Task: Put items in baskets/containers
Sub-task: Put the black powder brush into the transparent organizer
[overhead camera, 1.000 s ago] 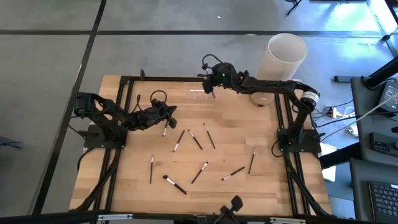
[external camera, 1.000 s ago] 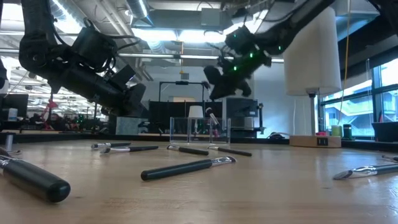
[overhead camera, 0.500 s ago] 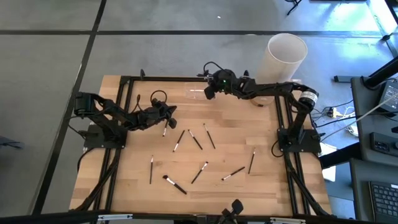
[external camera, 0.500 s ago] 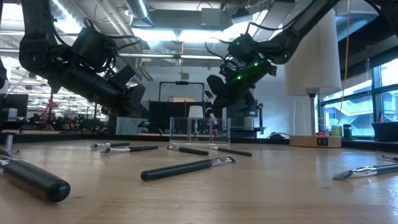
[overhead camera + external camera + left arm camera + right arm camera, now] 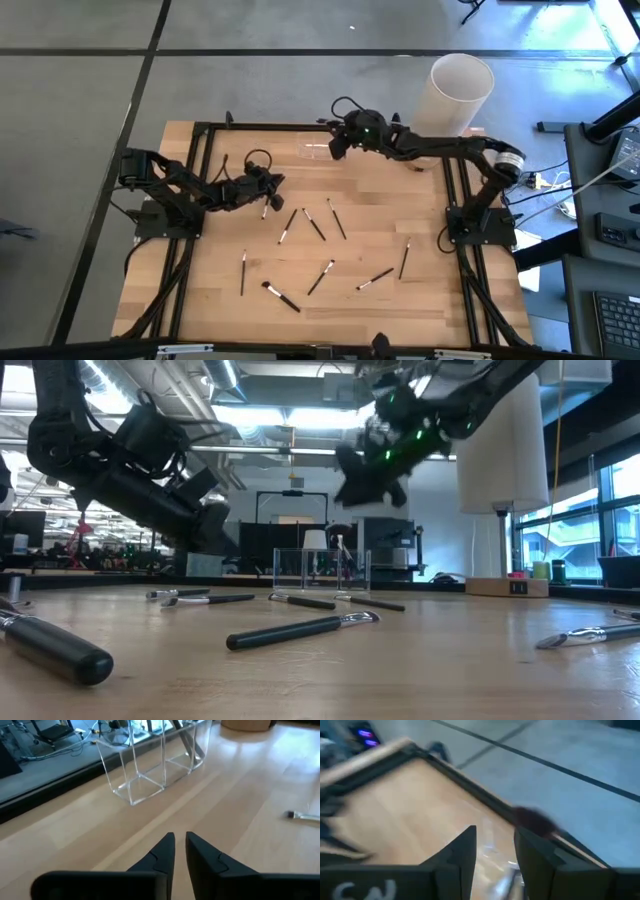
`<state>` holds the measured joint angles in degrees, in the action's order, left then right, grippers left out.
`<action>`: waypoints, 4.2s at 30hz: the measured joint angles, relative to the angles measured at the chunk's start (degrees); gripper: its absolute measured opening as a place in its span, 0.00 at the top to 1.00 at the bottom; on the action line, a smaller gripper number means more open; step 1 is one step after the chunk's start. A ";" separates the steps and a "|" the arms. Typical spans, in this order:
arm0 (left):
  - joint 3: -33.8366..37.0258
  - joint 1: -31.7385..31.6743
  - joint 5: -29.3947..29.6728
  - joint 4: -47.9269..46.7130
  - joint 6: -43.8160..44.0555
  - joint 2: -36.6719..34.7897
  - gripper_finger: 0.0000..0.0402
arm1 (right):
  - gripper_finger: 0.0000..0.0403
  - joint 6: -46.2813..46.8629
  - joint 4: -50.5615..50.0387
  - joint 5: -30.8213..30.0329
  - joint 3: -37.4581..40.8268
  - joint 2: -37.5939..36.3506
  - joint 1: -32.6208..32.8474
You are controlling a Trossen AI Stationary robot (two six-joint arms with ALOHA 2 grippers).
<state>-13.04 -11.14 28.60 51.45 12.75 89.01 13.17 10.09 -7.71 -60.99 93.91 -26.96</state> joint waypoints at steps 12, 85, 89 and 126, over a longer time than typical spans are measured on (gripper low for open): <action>-1.91 0.22 -13.36 0.33 4.70 -6.16 0.88 | 0.74 -1.83 -24.93 6.23 -0.04 -16.15 9.46; -0.11 20.05 19.76 -19.37 4.88 -5.60 0.88 | 0.50 19.58 -31.63 5.61 -65.73 52.94 45.20; -0.11 20.05 17.24 -19.08 4.70 -5.62 0.88 | 0.49 19.70 -36.45 -1.41 -66.51 52.81 47.18; -0.11 23.04 15.37 -24.75 4.64 -5.62 0.88 | 0.85 24.73 -56.65 6.02 -65.62 52.16 43.07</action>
<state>-13.15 11.90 43.97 26.70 17.39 83.40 37.90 -46.57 -1.69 -126.61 146.07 16.11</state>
